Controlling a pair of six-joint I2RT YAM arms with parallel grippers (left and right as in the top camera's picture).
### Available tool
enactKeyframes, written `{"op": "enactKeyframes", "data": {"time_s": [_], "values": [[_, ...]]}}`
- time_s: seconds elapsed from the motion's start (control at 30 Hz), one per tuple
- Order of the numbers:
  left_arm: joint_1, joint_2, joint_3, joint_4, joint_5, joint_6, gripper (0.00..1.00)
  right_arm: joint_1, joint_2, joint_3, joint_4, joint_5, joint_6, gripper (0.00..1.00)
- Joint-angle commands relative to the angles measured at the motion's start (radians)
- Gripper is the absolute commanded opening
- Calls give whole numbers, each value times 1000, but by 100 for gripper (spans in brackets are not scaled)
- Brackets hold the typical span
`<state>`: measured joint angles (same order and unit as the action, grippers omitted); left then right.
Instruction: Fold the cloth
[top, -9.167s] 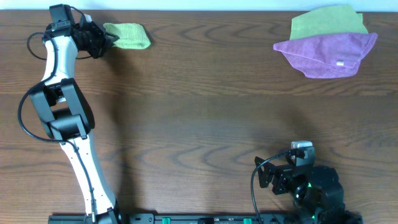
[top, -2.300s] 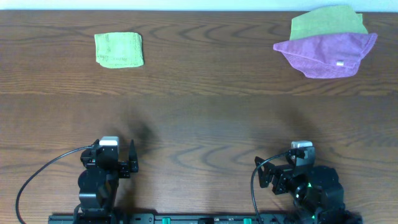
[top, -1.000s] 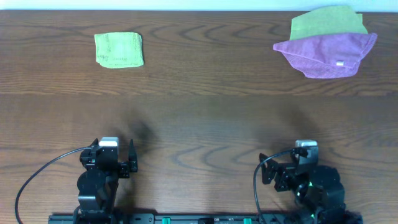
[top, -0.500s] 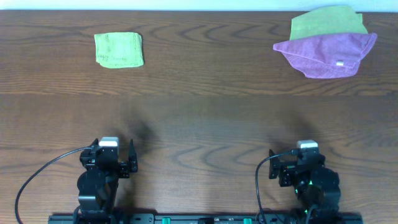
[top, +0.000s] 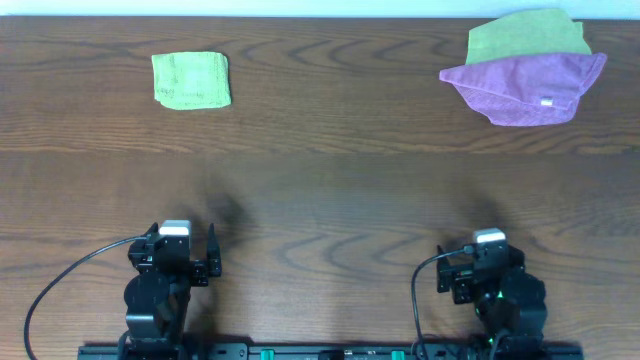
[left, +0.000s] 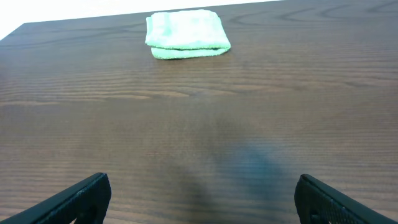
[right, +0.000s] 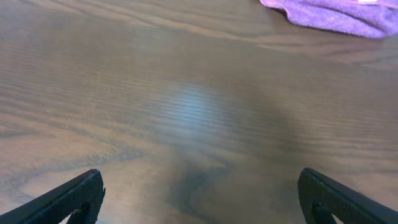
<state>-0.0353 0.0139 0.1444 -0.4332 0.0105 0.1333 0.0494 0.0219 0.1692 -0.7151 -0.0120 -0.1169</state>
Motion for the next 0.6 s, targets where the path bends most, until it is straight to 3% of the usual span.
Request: {"op": "enactKeyframes", "data": {"time_s": [0.0, 0.57], "values": [[3, -10, -19, 0, -20, 17, 95, -29, -17, -11, -11, 5, -15, 99], [3, -10, -19, 0, -20, 17, 95, -36, -16, -10, -6, 5, -8, 99]]}}
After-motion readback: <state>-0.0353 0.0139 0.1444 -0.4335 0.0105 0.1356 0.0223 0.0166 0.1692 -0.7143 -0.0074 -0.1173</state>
